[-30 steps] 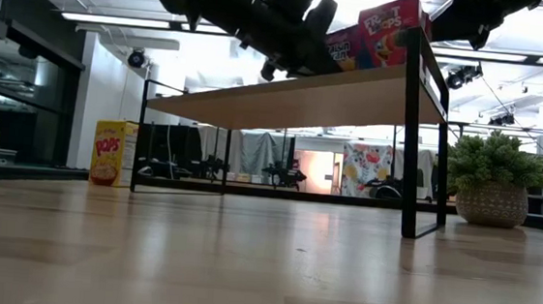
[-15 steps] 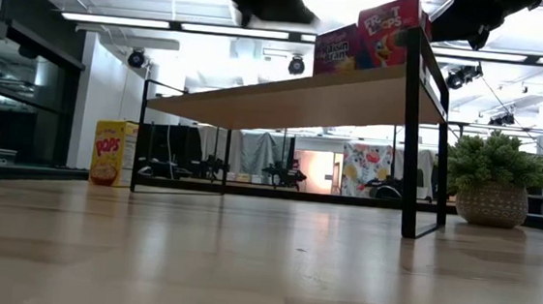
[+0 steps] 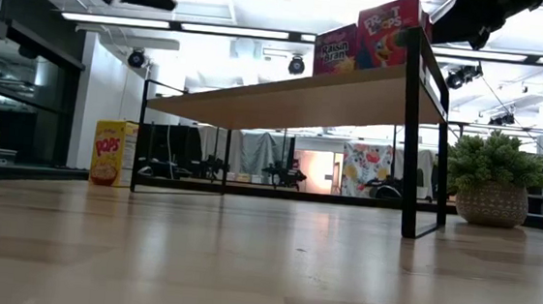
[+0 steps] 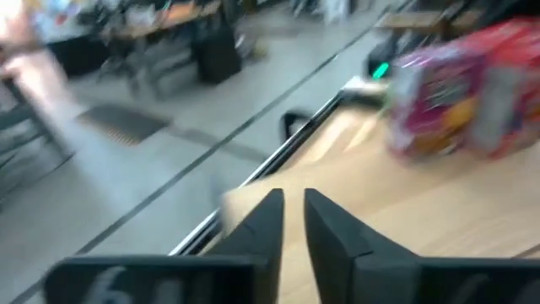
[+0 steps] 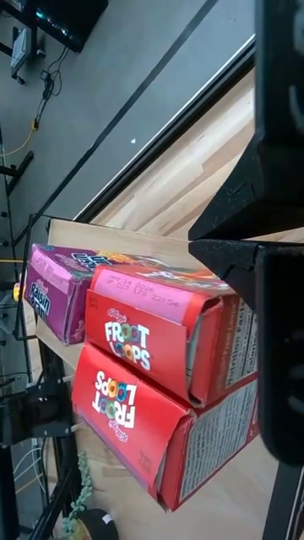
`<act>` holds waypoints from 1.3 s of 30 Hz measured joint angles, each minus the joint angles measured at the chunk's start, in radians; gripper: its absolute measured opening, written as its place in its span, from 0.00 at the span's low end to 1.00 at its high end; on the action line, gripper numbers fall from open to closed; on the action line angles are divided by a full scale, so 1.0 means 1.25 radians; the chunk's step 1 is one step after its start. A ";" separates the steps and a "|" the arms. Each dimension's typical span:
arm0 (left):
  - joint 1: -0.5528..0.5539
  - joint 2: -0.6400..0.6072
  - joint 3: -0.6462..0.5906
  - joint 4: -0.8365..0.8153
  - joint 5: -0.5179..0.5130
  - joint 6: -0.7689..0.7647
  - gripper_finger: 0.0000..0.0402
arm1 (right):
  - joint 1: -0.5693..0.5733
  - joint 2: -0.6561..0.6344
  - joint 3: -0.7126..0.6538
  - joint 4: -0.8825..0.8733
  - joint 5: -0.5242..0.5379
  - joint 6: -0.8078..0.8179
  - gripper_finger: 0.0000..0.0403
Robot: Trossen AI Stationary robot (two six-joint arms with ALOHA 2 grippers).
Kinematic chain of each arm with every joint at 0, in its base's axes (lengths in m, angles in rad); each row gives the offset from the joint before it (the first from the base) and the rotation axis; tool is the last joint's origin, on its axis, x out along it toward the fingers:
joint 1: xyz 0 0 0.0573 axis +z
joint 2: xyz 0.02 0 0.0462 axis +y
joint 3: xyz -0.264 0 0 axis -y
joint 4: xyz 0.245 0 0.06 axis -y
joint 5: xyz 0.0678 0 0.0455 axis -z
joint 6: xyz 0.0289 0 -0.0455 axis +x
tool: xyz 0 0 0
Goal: Stack cereal on shelf
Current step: Put the top yellow cereal box on the shelf
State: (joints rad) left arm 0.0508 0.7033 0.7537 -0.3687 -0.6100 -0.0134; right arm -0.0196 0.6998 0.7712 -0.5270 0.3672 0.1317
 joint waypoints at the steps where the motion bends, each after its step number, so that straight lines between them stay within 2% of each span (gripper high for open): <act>1: 0.028 0.006 0.034 -0.069 0.011 -0.001 0.17 | 0.000 0.000 0.000 0.000 0.000 -0.001 0.00; 5: 0.164 0.083 0.185 -0.320 0.104 0.023 0.35 | 0.000 0.000 0.000 0.002 0.000 -0.001 0.00; 8: 0.260 0.172 0.282 -0.484 0.141 0.110 0.49 | 0.000 0.000 0.000 0.002 0.000 0.004 0.00; 11: 0.317 0.262 0.338 -0.584 0.108 0.258 0.62 | 0.000 0.000 0.000 0.001 0.000 0.017 0.00; 16: 0.360 0.395 0.347 -0.636 0.029 0.430 0.77 | 0.000 0.000 0.000 0.001 0.000 0.020 0.00; 22: 0.382 0.518 0.347 -0.690 0.028 0.504 0.80 | 0.000 0.000 0.000 0.000 0.000 0.021 0.00; 30: 0.449 0.546 0.329 -0.673 0.075 0.654 0.81 | 0.000 0.000 0.000 -0.008 0.000 0.020 0.00; 34: 0.488 0.546 0.292 -0.626 0.108 0.737 0.81 | 0.000 0.000 0.000 -0.011 0.000 0.020 0.00; 39: 0.517 0.547 0.258 -0.498 0.088 0.815 0.81 | 0.000 0.000 0.000 -0.012 0.000 0.020 0.00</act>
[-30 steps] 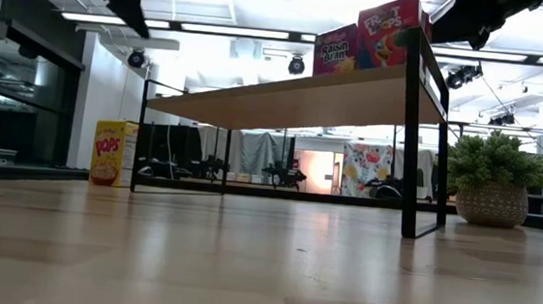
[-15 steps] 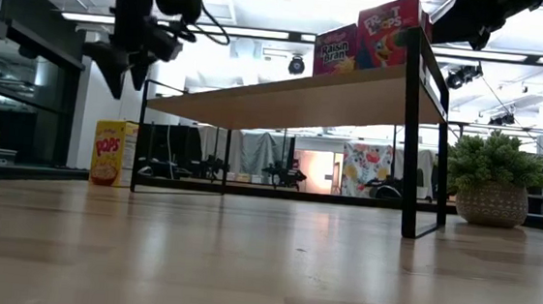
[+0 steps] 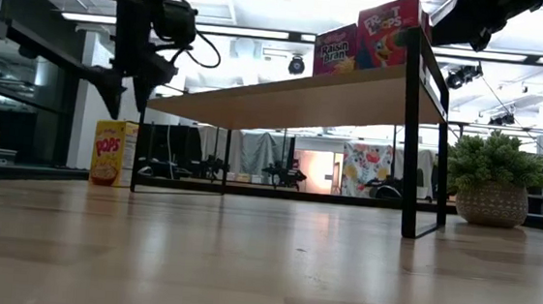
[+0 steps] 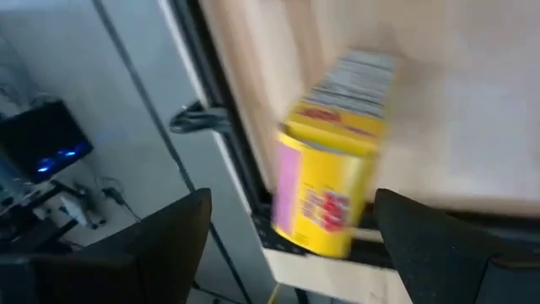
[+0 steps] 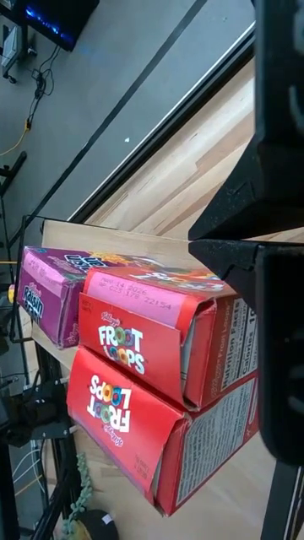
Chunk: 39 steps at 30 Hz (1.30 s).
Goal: Stack cereal on shelf
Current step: Put the top yellow cereal box on the shelf
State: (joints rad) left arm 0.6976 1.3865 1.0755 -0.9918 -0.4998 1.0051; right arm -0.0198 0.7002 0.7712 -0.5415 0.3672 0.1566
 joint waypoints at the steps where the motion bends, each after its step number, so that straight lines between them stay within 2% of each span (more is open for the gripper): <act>1: 0.007 0.000 -0.001 0.012 0.011 0.005 0.81 | 0.000 0.000 0.000 0.000 0.000 0.000 0.00; 3: 0.022 0.002 -0.001 0.013 0.042 0.022 0.81 | 0.000 0.000 0.000 0.000 0.000 0.000 0.00; 11: 0.045 0.023 0.002 0.003 0.048 0.024 0.81 | 0.000 0.000 0.000 0.000 0.010 -0.006 0.00; 20: 0.043 0.021 0.001 0.003 0.006 0.036 0.81 | 0.000 0.000 0.000 0.000 0.019 -0.006 0.00; 25: 0.037 0.018 0.042 -0.035 -0.023 0.027 0.81 | 0.000 0.000 0.000 0.000 0.018 -0.004 0.00; 29: 0.037 0.018 0.063 -0.081 -0.012 0.011 0.81 | 0.000 0.000 0.000 0.000 0.018 -0.002 0.00; 32: 0.042 0.019 0.061 -0.129 0.047 -0.012 0.81 | 0.000 0.000 0.000 0.000 0.018 0.000 0.00; 34: 0.047 0.019 0.047 -0.133 0.068 -0.016 0.81 | 0.000 0.000 0.000 0.000 0.018 0.000 0.00; 39: 0.055 0.020 0.006 -0.085 0.054 0.010 0.81 | 0.000 0.000 0.000 0.000 0.019 0.000 0.00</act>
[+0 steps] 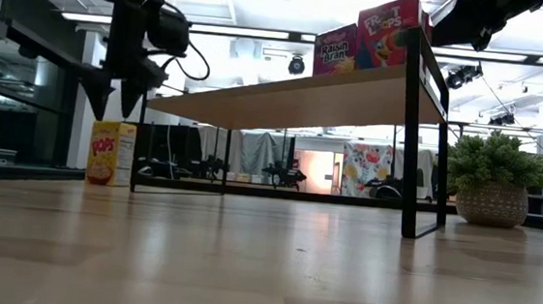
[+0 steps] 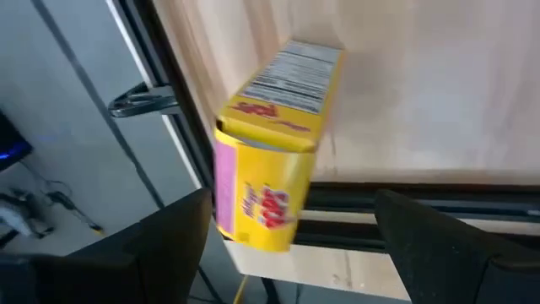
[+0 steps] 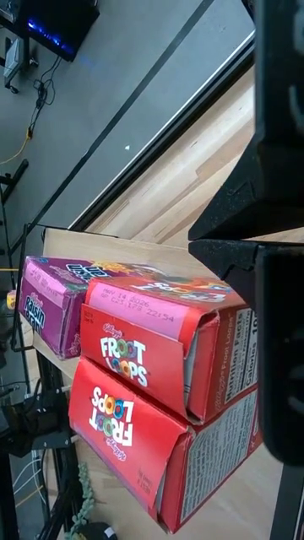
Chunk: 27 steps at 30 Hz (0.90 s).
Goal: Stack cereal on shelf
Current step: Put the top yellow cereal box on the shelf
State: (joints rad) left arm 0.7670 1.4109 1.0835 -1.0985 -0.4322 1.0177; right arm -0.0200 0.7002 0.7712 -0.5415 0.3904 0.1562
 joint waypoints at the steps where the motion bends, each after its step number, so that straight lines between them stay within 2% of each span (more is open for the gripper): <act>1: 0.000 0.000 -0.008 0.009 -0.004 0.011 0.81 | 0.000 0.000 0.000 0.000 0.000 0.000 0.00; 6: 0.000 0.000 -0.028 0.079 -0.032 0.028 0.81 | 0.000 0.000 0.000 0.000 0.000 0.000 0.00; 15: 0.016 0.016 -0.033 0.073 -0.019 0.027 0.81 | 0.000 0.000 0.000 0.000 0.000 0.000 0.00; 20: 0.017 0.070 -0.033 0.074 -0.021 0.015 0.81 | 0.000 0.000 0.000 0.000 0.000 0.001 0.00; 27: 0.017 0.139 -0.033 0.075 -0.066 -0.031 0.81 | 0.000 0.001 0.000 0.000 0.000 0.015 0.00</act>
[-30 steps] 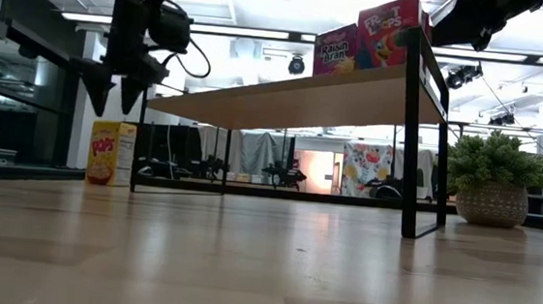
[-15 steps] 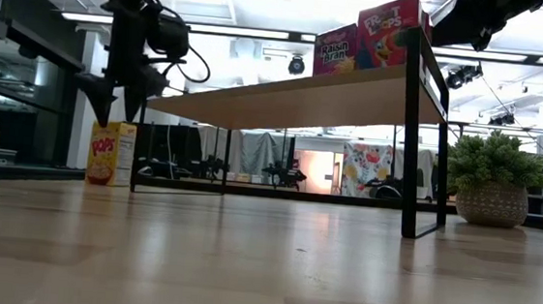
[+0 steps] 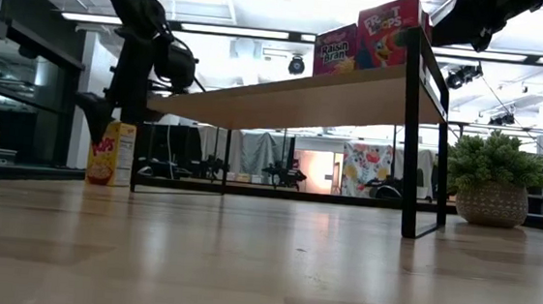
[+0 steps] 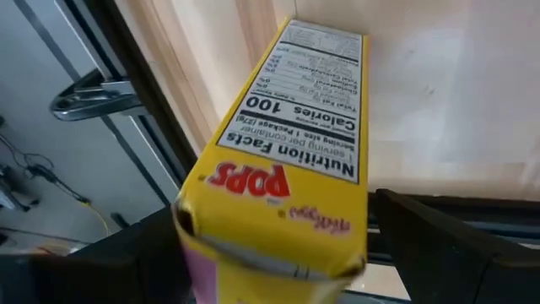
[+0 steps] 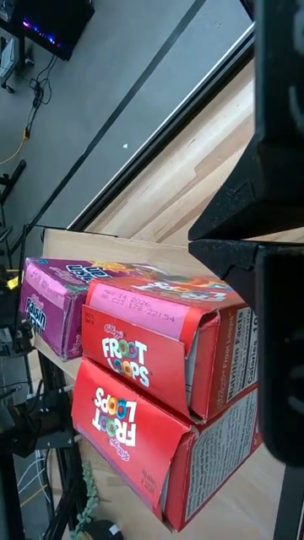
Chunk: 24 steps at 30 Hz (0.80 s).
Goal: Stack cereal on shelf
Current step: Put the top yellow cereal box on the shelf
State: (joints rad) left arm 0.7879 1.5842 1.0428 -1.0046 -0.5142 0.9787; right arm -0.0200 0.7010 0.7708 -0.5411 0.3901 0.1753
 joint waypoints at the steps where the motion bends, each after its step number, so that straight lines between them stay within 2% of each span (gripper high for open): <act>1: 0.000 0.004 0.000 0.000 0.000 -0.004 0.81 | 0.000 0.000 0.000 0.000 0.000 0.000 0.00; 7: 0.000 0.007 0.000 0.000 -0.001 -0.008 0.75 | 0.000 0.000 0.000 0.000 0.000 0.000 0.00; 19: -0.005 0.005 0.014 -0.005 -0.067 -0.042 0.36 | 0.000 0.000 0.000 0.000 0.000 0.000 0.00; 24: -0.026 0.005 0.092 -0.071 -0.103 -0.089 0.29 | 0.000 0.000 0.000 0.000 0.000 0.000 0.00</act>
State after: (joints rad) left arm 0.7558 1.5909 1.1579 -1.0930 -0.6429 0.8674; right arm -0.0198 0.7010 0.7708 -0.5411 0.3897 0.1753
